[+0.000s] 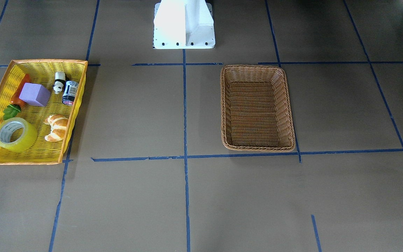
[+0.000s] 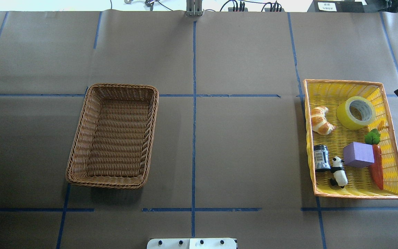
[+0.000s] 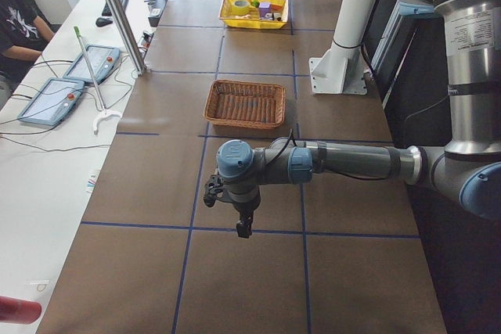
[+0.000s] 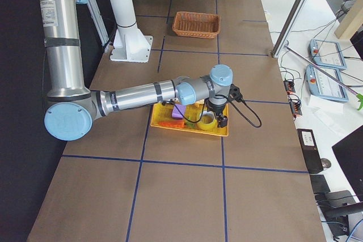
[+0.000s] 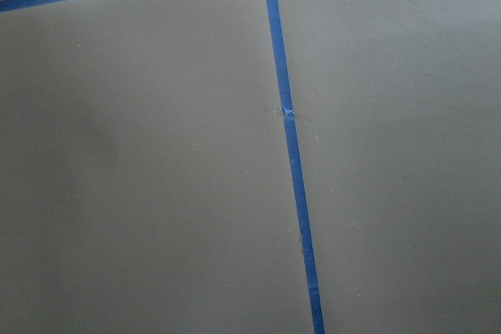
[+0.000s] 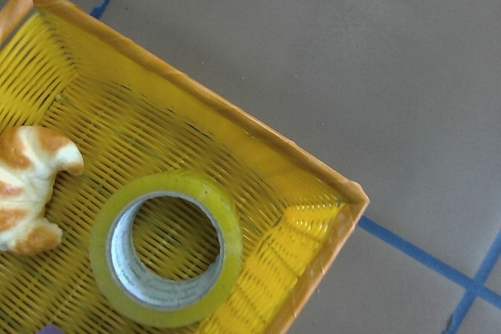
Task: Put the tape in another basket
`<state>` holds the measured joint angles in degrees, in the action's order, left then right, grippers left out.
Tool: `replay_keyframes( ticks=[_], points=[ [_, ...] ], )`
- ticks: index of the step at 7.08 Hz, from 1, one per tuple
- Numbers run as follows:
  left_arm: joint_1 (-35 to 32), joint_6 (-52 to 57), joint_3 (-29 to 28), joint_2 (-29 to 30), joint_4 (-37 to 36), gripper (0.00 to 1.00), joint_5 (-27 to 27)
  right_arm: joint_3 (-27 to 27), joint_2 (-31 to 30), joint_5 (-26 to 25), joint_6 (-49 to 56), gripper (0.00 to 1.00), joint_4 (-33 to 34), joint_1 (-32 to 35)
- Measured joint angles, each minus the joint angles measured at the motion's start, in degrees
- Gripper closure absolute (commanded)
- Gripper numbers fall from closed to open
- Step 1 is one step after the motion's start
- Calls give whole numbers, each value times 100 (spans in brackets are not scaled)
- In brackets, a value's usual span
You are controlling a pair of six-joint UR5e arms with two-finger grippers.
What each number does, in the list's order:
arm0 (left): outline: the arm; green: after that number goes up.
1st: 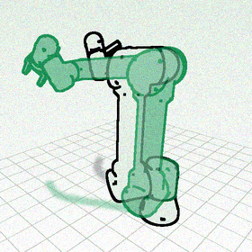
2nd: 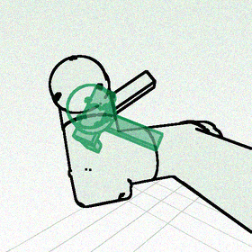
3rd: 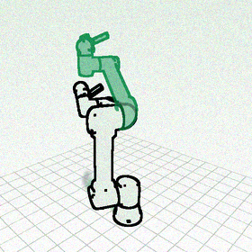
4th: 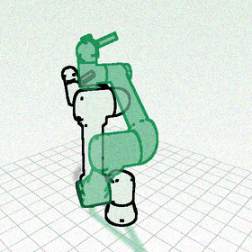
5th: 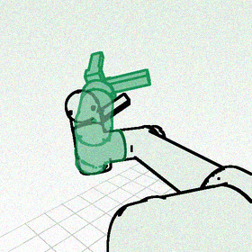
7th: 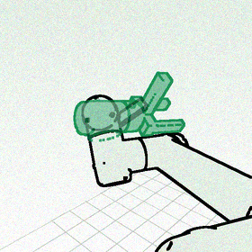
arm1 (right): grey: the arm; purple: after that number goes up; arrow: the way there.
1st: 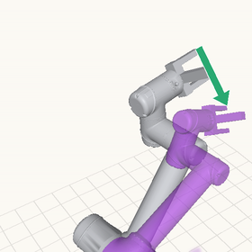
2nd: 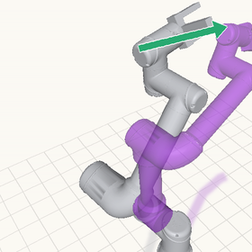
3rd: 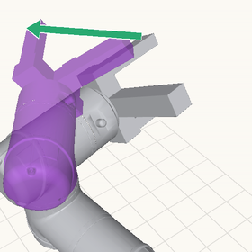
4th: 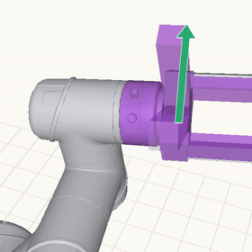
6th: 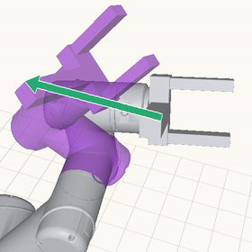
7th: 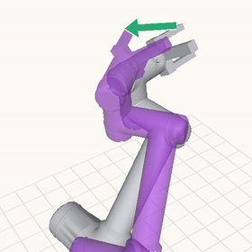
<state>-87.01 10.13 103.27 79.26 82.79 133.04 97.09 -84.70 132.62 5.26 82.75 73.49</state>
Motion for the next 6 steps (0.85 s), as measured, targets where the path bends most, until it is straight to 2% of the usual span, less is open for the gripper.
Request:
replay_keyframes(
  ticks=[2,6],
  points=[
    [3,0,0,2,5,0,3,-201,206,-18,-218,0,-114,-239],
    [8,-2,0,2,16,0,3,-1042,198,-39,-1108,0,-1715,-603]
  ],
)
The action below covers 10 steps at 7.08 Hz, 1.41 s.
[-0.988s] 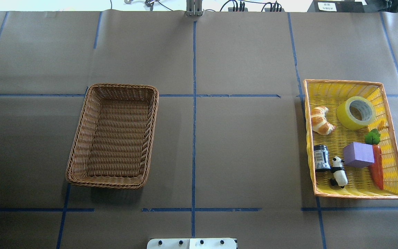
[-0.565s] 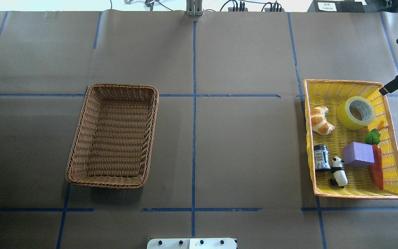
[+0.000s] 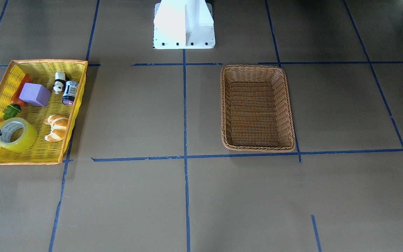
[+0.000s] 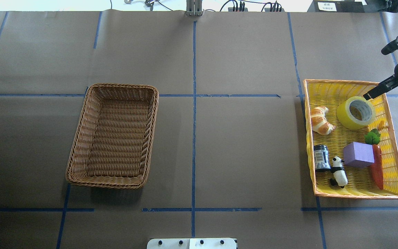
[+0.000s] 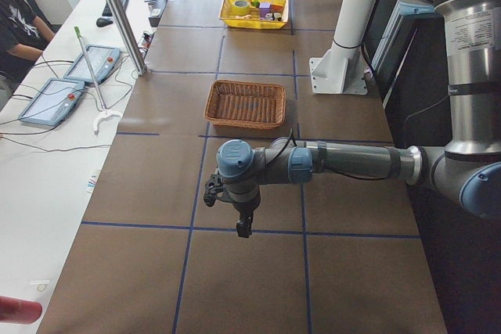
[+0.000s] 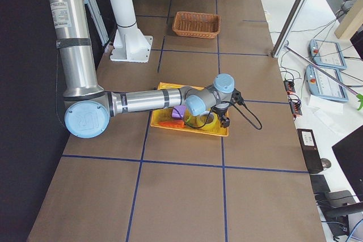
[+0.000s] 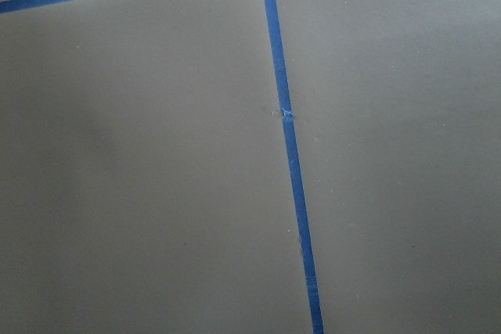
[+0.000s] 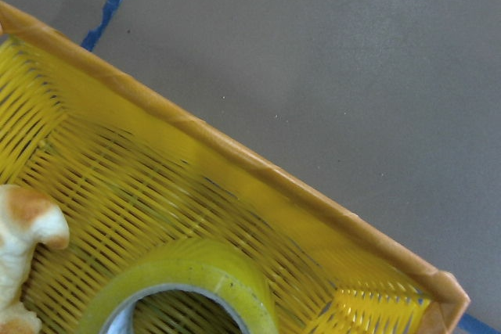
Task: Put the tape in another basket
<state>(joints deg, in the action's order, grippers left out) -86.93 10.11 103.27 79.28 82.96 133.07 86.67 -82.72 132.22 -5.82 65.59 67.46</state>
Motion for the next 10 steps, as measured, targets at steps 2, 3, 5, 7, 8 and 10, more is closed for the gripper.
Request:
replay_keyframes(
  ticks=[2,3,5,7,8,10],
  points=[
    [0,0,0,0,-1,0,0,-124,-14,-108,-53,1,-167,-180],
    [-2,0,0,0,-3,0,0,-174,-25,-152,-46,2,-183,-235],
    [-1,0,-2,0,-6,0,0,-236,-37,-186,-30,9,-194,-313],
    [-2,0,-10,0,-7,0,0,-261,-41,-207,-21,19,-196,-401],
    [-3,0,-17,0,-8,0,0,-289,-42,-223,-6,39,-196,-423],
    [-3,0,-24,0,-8,0,0,-339,-41,-245,8,90,-188,-442]
  ],
)
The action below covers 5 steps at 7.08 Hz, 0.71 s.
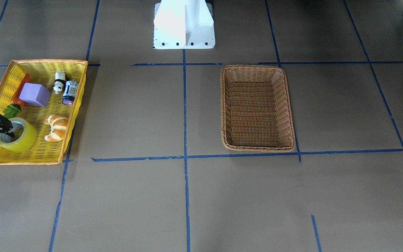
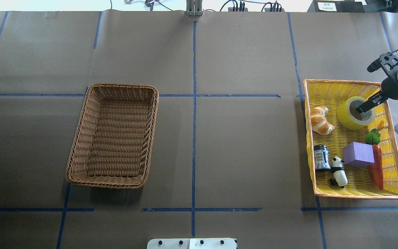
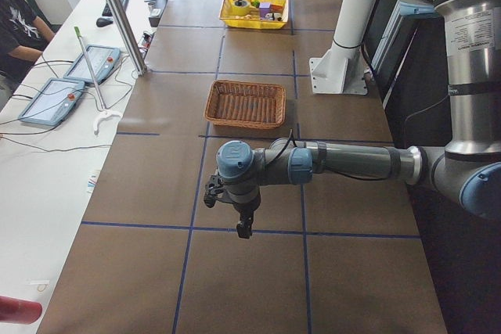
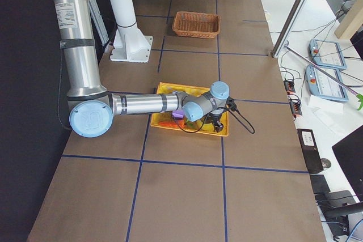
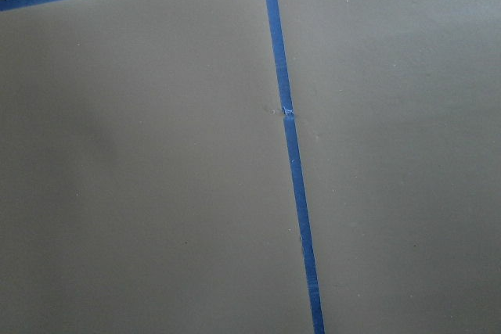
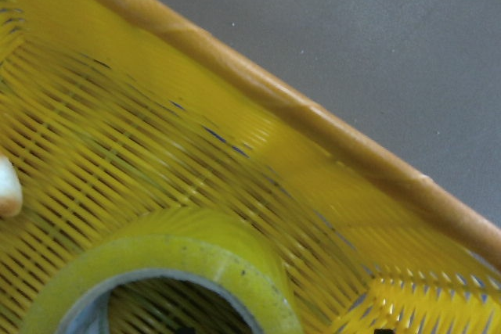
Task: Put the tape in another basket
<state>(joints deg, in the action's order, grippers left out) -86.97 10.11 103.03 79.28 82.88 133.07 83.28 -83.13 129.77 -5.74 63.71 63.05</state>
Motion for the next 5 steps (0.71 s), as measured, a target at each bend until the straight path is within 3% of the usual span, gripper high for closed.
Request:
replay_keyframes(
  ticks=[1,5],
  points=[
    [-2,0,-2,0,0,0,0,-21,1,-3,4,99,6,-16],
    [-3,0,16,0,0,0,-8,2,18,33,1,100,9,-26]
  ],
)
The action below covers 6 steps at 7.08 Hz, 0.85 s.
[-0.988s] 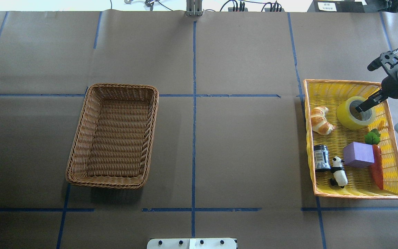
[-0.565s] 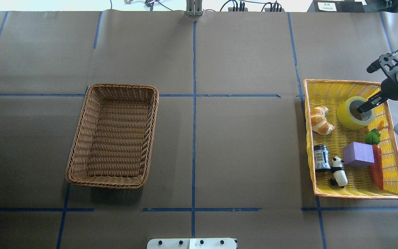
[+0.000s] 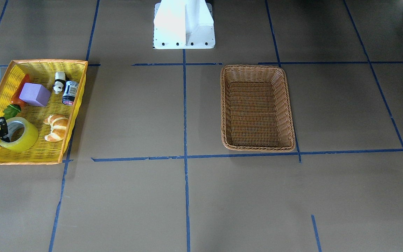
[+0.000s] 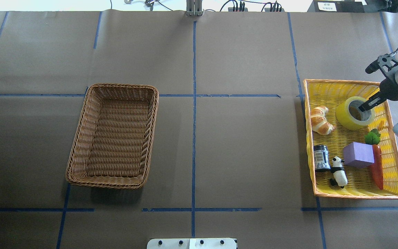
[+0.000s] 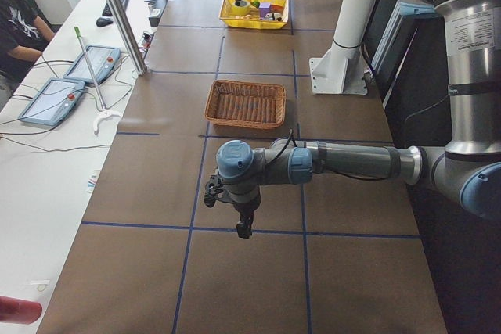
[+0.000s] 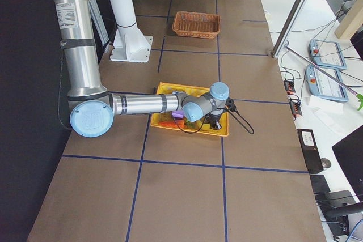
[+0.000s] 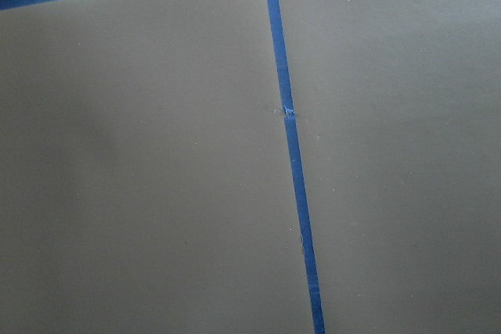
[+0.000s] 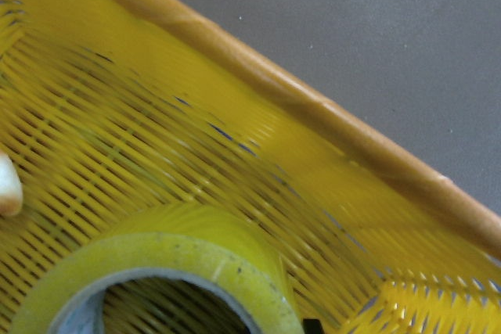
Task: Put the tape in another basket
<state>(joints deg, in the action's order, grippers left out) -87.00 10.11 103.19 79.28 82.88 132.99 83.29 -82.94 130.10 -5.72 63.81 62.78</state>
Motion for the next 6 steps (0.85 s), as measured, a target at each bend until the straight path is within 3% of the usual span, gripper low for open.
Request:
replay_keyframes(
  ticks=[2,6],
  points=[
    [1,0,15,6,11,0,-7,62,45,163,-129,100,24,126],
    [34,-51,217,375,179,0,-131,455,247,565,-1848,100,-99,345]
  ],
)
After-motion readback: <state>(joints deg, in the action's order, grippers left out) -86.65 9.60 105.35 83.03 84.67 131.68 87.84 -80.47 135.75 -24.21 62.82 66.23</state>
